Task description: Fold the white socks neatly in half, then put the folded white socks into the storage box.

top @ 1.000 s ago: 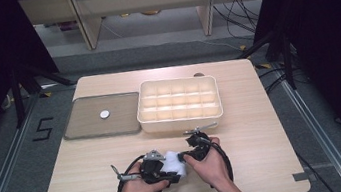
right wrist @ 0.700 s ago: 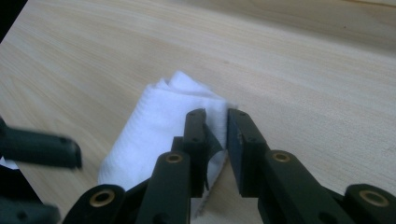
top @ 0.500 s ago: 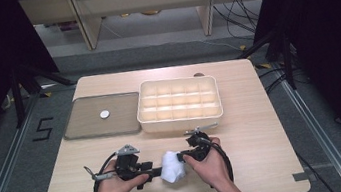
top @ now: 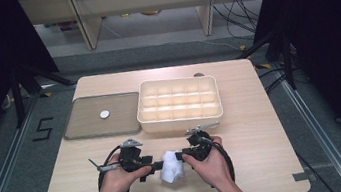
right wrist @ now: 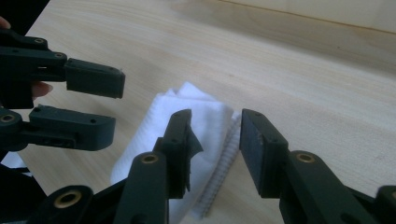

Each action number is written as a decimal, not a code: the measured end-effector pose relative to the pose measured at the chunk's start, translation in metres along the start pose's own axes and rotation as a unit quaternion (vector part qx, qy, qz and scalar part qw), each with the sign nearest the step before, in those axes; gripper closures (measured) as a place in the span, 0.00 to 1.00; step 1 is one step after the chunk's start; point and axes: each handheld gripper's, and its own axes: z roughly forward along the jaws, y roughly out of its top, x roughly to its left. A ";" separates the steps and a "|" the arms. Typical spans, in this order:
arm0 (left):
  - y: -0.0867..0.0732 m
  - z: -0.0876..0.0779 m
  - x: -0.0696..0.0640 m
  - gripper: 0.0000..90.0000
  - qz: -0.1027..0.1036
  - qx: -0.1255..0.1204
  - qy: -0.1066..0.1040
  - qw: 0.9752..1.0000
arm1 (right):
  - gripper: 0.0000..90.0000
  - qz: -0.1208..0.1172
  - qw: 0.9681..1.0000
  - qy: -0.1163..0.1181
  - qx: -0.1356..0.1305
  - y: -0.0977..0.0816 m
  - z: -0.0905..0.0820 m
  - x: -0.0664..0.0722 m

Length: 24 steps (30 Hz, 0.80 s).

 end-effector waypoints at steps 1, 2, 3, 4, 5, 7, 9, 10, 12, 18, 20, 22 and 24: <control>0.001 0.000 0.000 0.50 0.000 0.000 -0.001 1.000 | 0.70 0.003 1.000 -0.003 -0.003 -0.001 -0.001 0.002; 0.001 0.000 0.000 0.50 0.000 -0.001 -0.006 1.000 | 0.70 0.004 1.000 -0.006 0.001 -0.001 -0.002 0.003; 0.001 0.000 0.000 0.50 0.001 0.000 -0.006 1.000 | 0.70 0.004 1.000 -0.007 0.004 -0.001 -0.002 0.003; 0.002 0.000 0.001 0.50 0.002 0.000 -0.009 1.000 | 0.70 0.004 1.000 -0.007 0.005 -0.002 -0.002 0.003; 0.002 0.000 0.001 0.50 0.000 0.000 -0.008 1.000 | 0.70 0.006 1.000 -0.008 0.003 -0.002 -0.002 0.003; 0.003 0.000 0.001 0.50 0.000 -0.001 -0.005 1.000 | 0.70 0.005 1.000 -0.006 0.006 -0.003 -0.003 0.002; 0.003 0.000 0.002 0.50 -0.001 0.000 -0.004 1.000 | 0.70 0.007 1.000 -0.008 0.006 -0.004 -0.003 0.001; 0.004 0.001 0.002 0.50 -0.002 0.001 -0.004 1.000 | 0.70 0.011 1.000 -0.006 0.007 -0.005 -0.003 0.000; 0.004 0.001 0.002 0.49 -0.001 0.002 -0.005 1.000 | 0.70 0.006 1.000 -0.006 0.010 -0.006 -0.003 -0.001; 0.005 0.001 0.001 0.49 -0.002 0.000 -0.007 1.000 | 0.70 0.009 1.000 -0.008 0.009 -0.008 -0.004 -0.001; 0.006 0.000 0.002 0.49 -0.001 0.001 -0.004 1.000 | 0.70 0.017 1.000 -0.004 0.006 -0.007 -0.006 0.003; 0.006 0.000 0.002 0.49 -0.002 0.002 -0.005 1.000 | 0.70 0.004 1.000 -0.001 0.007 -0.007 -0.008 0.002; 0.007 0.001 0.001 0.49 -0.002 0.002 -0.003 1.000 | 0.70 0.000 1.000 0.001 0.011 -0.008 -0.008 0.003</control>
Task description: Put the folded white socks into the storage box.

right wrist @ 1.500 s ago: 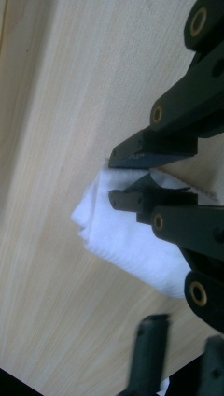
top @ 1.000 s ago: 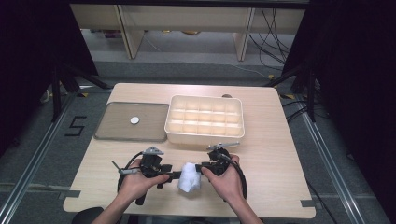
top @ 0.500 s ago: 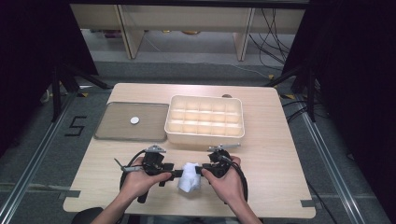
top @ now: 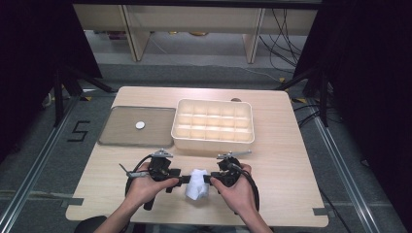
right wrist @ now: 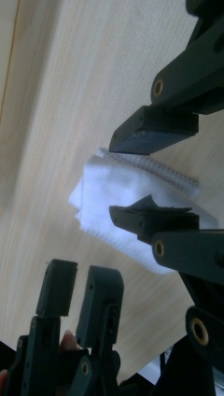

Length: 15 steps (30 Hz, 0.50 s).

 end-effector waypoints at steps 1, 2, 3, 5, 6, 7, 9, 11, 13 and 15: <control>0.001 0.000 -0.001 0.49 0.001 0.001 0.007 1.000 | 0.70 0.001 1.000 -0.003 0.002 0.000 0.000 0.000; 0.001 0.002 -0.001 0.49 -0.001 -0.004 0.001 1.000 | 0.71 -0.001 1.000 -0.001 0.004 -0.001 0.001 0.000; 0.001 0.002 0.000 0.49 0.001 0.002 0.001 1.000 | 0.72 -0.003 1.000 0.001 0.004 -0.002 0.001 -0.001; 0.003 0.003 0.000 0.49 0.000 0.002 0.001 1.000 | 0.73 -0.008 1.000 0.007 0.011 -0.004 0.003 -0.003; 0.003 0.004 0.000 0.49 -0.001 0.005 -0.001 1.000 | 0.74 -0.005 1.000 0.003 0.013 -0.004 0.004 -0.003; 0.003 0.004 -0.001 0.49 -0.001 0.003 0.002 1.000 | 0.74 -0.005 1.000 0.002 0.016 -0.004 0.004 -0.003; 0.004 0.005 -0.001 0.49 -0.001 0.007 0.001 1.000 | 0.75 -0.005 1.000 0.001 0.016 -0.005 0.004 -0.003; 0.004 0.008 -0.001 0.49 -0.003 0.009 0.000 1.000 | 0.76 -0.010 1.000 0.008 0.010 -0.006 0.006 -0.005; 0.005 0.010 -0.003 0.48 -0.006 0.016 0.000 1.000 | 0.77 -0.011 1.000 0.008 0.012 -0.007 0.008 -0.006; 0.004 0.013 -0.003 0.48 -0.010 0.022 -0.015 1.000 | 0.77 -0.007 1.000 0.007 0.013 -0.009 0.008 -0.007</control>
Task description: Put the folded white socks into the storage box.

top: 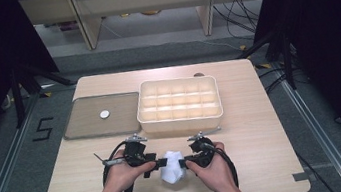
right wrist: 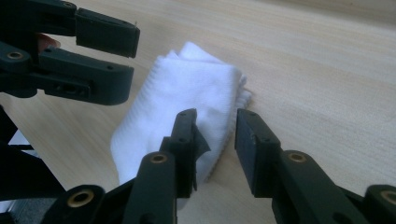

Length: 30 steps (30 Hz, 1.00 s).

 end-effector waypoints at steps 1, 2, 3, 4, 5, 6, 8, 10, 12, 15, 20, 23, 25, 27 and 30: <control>0.000 0.001 0.000 0.48 0.000 0.003 -0.001 1.000 | 0.77 -0.001 1.000 0.001 0.000 -0.001 0.000 0.000; -0.001 0.002 0.000 0.48 0.000 0.009 -0.002 1.000 | 0.77 0.005 1.000 0.001 -0.002 -0.001 0.001 0.000; -0.001 0.004 0.000 0.48 0.000 0.008 -0.002 1.000 | 0.77 0.003 1.000 0.001 -0.002 -0.001 0.001 -0.001; -0.001 0.005 -0.001 0.48 -0.002 0.010 0.003 1.000 | 0.78 0.008 1.000 0.001 0.000 -0.001 0.001 -0.001; -0.001 0.006 0.000 0.48 -0.003 0.015 0.002 1.000 | 0.78 0.013 1.000 -0.005 0.003 -0.001 0.001 -0.001; -0.001 0.008 0.000 0.48 -0.008 0.012 -0.006 1.000 | 0.78 0.002 1.000 0.002 0.000 0.000 0.001 -0.003; -0.001 0.011 0.001 0.48 -0.011 0.019 -0.013 1.000 | 0.78 0.003 1.000 0.001 -0.001 0.000 0.003 -0.003; -0.001 0.014 0.001 0.48 -0.016 0.023 -0.013 1.000 | 0.78 0.006 1.000 0.000 -0.001 0.000 0.003 -0.003; 0.000 0.015 0.001 0.48 -0.020 0.031 -0.011 0.999 | 0.78 0.005 1.000 0.001 -0.003 -0.001 0.003 -0.003; 0.001 0.018 0.002 0.48 -0.026 0.033 -0.014 0.999 | 0.78 0.003 1.000 0.001 -0.003 0.000 0.003 -0.004; 0.002 0.020 0.001 0.50 -0.027 0.038 -0.016 0.999 | 0.78 0.001 1.000 -0.001 -0.003 0.000 0.004 -0.004; 0.003 0.021 0.002 0.51 -0.029 0.040 -0.017 0.999 | 0.78 0.005 1.000 -0.002 -0.001 0.000 0.004 -0.003; 0.003 0.022 0.002 0.52 -0.036 0.040 -0.019 0.998 | 0.78 0.006 1.000 0.001 -0.002 -0.001 0.004 -0.003; 0.004 0.023 0.002 0.52 -0.033 0.040 -0.021 0.998 | 0.78 0.003 1.000 0.001 0.002 -0.001 0.005 -0.004; 0.005 0.024 0.002 0.54 -0.036 0.043 -0.020 0.998 | 0.78 0.001 1.000 0.003 0.000 -0.001 0.006 -0.005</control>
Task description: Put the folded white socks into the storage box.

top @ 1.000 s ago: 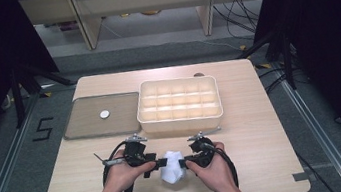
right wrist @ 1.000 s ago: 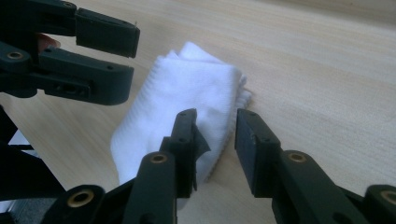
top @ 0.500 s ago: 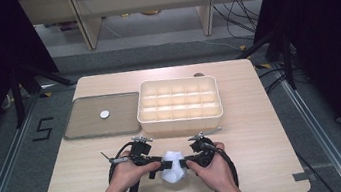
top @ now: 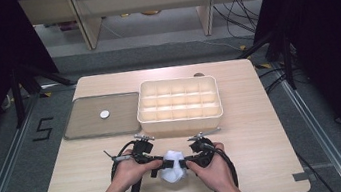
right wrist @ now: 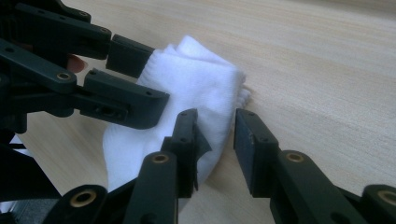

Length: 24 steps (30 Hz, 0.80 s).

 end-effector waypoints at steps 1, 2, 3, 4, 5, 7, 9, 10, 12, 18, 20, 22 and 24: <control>0.000 0.001 0.000 0.55 -0.001 -0.002 -0.001 1.000 | 0.78 0.004 1.000 -0.005 0.002 0.000 0.000 0.000; 0.000 0.001 0.000 0.56 -0.001 -0.002 0.001 1.000 | 0.78 0.005 1.000 -0.006 0.003 0.000 0.000 0.000; 0.000 0.002 -0.001 0.57 0.003 -0.001 0.002 1.000 | 0.78 0.006 1.000 -0.005 0.003 0.000 0.000 0.000; 0.000 0.002 -0.001 0.58 0.006 0.000 0.001 1.000 | 0.78 0.006 1.000 -0.006 0.003 0.000 0.000 0.000; 0.000 0.002 -0.001 0.59 0.006 -0.001 0.000 1.000 | 0.78 0.003 1.000 -0.005 0.002 0.000 0.001 0.000; 0.000 0.002 -0.002 0.61 0.008 -0.003 0.001 1.000 | 0.78 0.002 1.000 -0.006 0.000 0.000 0.001 -0.001; 0.000 0.002 -0.002 0.63 0.009 -0.002 0.001 1.000 | 0.78 0.011 1.000 -0.007 0.006 0.000 0.001 0.001; 0.000 0.002 -0.002 0.64 0.011 -0.001 0.002 1.000 | 0.78 0.007 1.000 -0.005 0.003 0.000 0.001 0.000; 0.000 0.002 -0.003 0.67 0.014 -0.001 0.001 1.000 | 0.78 0.005 1.000 -0.006 0.002 0.000 0.001 0.000; -0.001 0.002 -0.004 0.75 0.027 -0.005 -0.001 1.000 | 0.78 0.007 1.000 -0.004 0.002 0.000 0.002 0.000; -0.001 0.003 -0.005 0.77 0.028 -0.009 -0.002 1.000 | 0.78 0.002 1.000 -0.005 -0.002 0.000 0.001 0.000; -0.001 0.002 -0.005 0.79 0.033 -0.008 0.000 0.999 | 0.78 0.002 1.000 -0.006 -0.002 0.000 0.001 0.000; -0.002 0.002 -0.005 0.80 0.038 -0.013 -0.007 0.999 | 0.78 0.001 1.000 -0.004 -0.001 0.000 0.001 0.000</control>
